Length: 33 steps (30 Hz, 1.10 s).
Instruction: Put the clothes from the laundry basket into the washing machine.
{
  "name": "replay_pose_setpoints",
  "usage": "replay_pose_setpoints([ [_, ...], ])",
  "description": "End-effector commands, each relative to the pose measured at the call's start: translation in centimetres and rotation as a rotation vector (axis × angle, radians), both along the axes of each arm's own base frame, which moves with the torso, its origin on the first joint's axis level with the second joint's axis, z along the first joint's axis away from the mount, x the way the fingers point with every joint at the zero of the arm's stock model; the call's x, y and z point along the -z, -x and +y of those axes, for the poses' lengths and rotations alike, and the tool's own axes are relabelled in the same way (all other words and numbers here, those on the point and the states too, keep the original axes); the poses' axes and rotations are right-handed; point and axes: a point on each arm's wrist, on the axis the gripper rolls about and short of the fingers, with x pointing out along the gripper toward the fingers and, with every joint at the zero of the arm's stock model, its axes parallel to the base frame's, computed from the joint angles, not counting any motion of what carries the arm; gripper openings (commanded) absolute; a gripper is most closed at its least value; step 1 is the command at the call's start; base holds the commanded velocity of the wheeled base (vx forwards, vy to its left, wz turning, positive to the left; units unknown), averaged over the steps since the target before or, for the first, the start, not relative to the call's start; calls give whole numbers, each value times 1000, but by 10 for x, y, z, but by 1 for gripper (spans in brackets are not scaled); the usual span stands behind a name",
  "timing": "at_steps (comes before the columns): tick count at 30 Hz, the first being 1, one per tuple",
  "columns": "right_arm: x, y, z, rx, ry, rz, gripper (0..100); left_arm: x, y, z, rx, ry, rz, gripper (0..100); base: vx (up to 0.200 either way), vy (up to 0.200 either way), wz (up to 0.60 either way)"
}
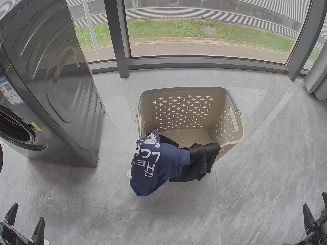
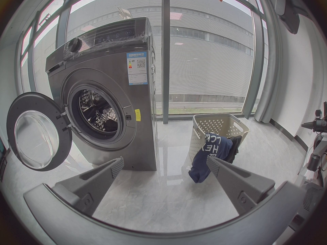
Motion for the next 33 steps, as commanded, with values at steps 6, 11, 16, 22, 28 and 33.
replay_pose_setpoints([
  [6,-4,2,0,2,6,-46,100,5,0,0,0,-1,3,100,0,0,0],
  [11,-69,7,0,-6,5,-120,100,5,0,0,0,-2,3,100,0,0,0],
  [16,-74,-41,2,-94,-26,148,100,5,0,0,0,-1,3,100,0,0,0],
  [22,-83,-102,19,-269,-111,276,100,5,0,0,2,-1,3,100,0,0,0],
  [28,-74,-148,38,-295,-181,363,100,5,0,0,2,-1,3,100,0,0,0],
  [33,-62,-175,48,-300,-167,408,100,5,0,0,2,-1,3,100,-120,0,0],
])
